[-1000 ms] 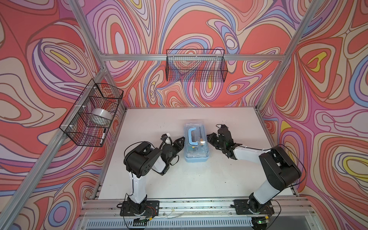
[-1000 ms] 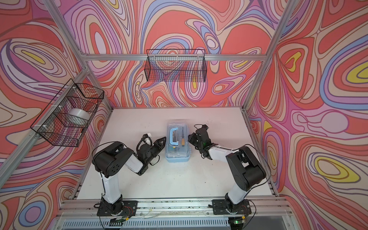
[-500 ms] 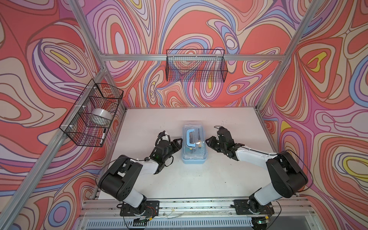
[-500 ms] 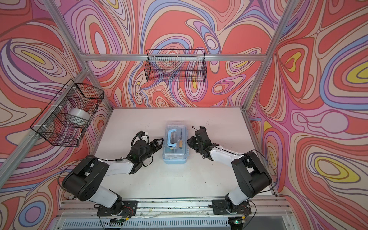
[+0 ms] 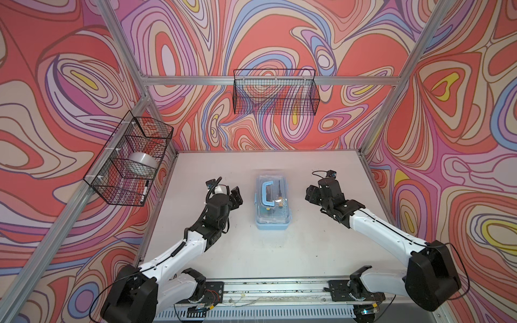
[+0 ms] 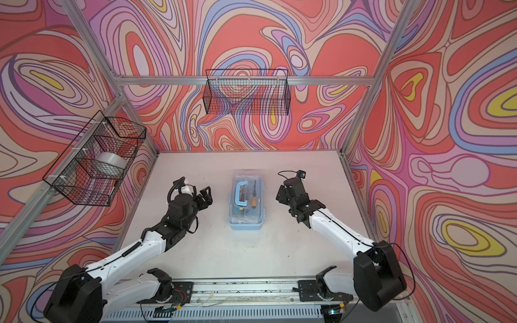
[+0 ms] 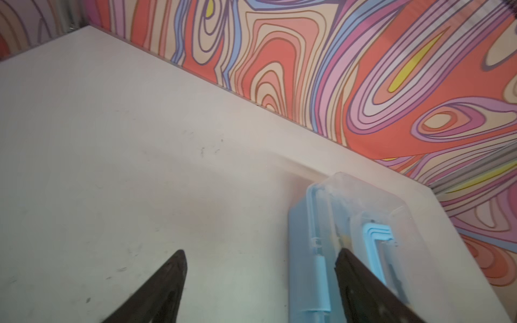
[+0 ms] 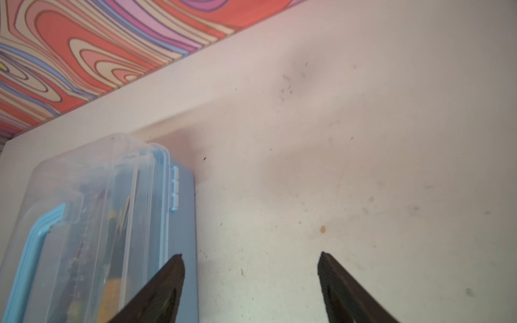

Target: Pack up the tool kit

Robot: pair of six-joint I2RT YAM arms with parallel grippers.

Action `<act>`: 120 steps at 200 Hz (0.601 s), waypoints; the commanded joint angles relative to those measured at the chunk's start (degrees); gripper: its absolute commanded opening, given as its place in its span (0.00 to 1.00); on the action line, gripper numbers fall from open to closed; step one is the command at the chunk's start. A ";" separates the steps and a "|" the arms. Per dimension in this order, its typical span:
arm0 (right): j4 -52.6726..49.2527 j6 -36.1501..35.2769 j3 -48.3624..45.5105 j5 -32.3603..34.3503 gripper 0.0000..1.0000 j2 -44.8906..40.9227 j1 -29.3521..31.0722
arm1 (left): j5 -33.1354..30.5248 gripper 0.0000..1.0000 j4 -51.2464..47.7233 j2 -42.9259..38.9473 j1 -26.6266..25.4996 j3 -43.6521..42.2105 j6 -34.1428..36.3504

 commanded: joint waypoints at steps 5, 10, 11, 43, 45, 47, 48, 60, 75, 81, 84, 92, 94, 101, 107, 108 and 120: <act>1.43 -7.75 -0.78 22.09 0.85 -0.52 -0.08 | -8.71 1.00 6.33 -1.89 0.21 -6.77 13.35; 4.82 -10.31 -2.39 24.01 0.90 -0.81 0.00 | -8.93 1.00 7.02 -2.10 0.23 -7.62 14.72; 5.42 -10.99 -2.69 24.21 0.92 -0.84 0.04 | -8.98 1.00 6.94 -2.11 0.23 -7.66 14.96; 20.49 -21.91 -9.52 27.95 0.99 -0.53 -0.09 | -12.32 1.00 3.10 -4.79 0.23 -8.20 15.62; 21.61 -22.59 -9.76 27.94 0.98 -0.24 -0.03 | -12.36 1.00 3.65 -5.01 0.19 -8.51 15.76; 22.51 -23.40 -10.15 27.96 0.98 -0.04 -0.08 | -12.47 1.00 4.36 -5.20 0.20 -8.81 15.91; 23.32 -23.78 -10.30 27.99 0.98 0.20 -0.05 | -12.55 1.00 4.77 -5.29 0.22 -9.01 16.03; 28.49 -27.24 -11.08 28.99 0.98 2.81 -0.04 | -13.93 1.00 8.97 -6.52 0.24 -11.09 17.44; 38.97 -30.19 -13.28 30.13 0.98 6.33 -0.57 | -17.26 1.00 12.35 -7.68 0.39 -12.39 20.09; 43.69 -30.60 -14.55 29.80 0.98 7.67 -1.35 | -18.29 1.00 14.01 -7.68 0.52 -12.75 22.85; 45.72 -30.64 -15.11 29.27 0.98 8.40 -1.78 | -18.98 1.00 14.88 -7.59 0.62 -12.88 24.35; 48.58 -30.23 -15.66 28.11 0.98 10.53 -2.93 | -21.90 1.00 17.71 -6.48 1.15 -13.03 27.56; 48.83 -30.12 -15.60 27.82 0.98 11.14 -3.29 | -22.62 1.00 18.27 -6.16 1.37 -13.06 28.26; 49.80 -30.57 -15.11 27.11 0.98 13.36 -4.11 | -23.69 1.00 21.55 -4.81 2.49 -13.39 30.86; 51.68 -31.35 -14.94 27.10 0.98 15.50 -4.46 | -23.63 1.00 24.62 -3.23 3.60 -13.99 32.48; 52.18 -31.54 -14.94 27.08 0.98 15.84 -4.52 | -23.62 1.00 25.19 -2.90 3.85 -14.10 32.67; 52.90 -33.47 -13.60 26.48 0.98 20.24 -5.13 | -23.47 1.00 30.53 1.84 8.37 -14.98 32.45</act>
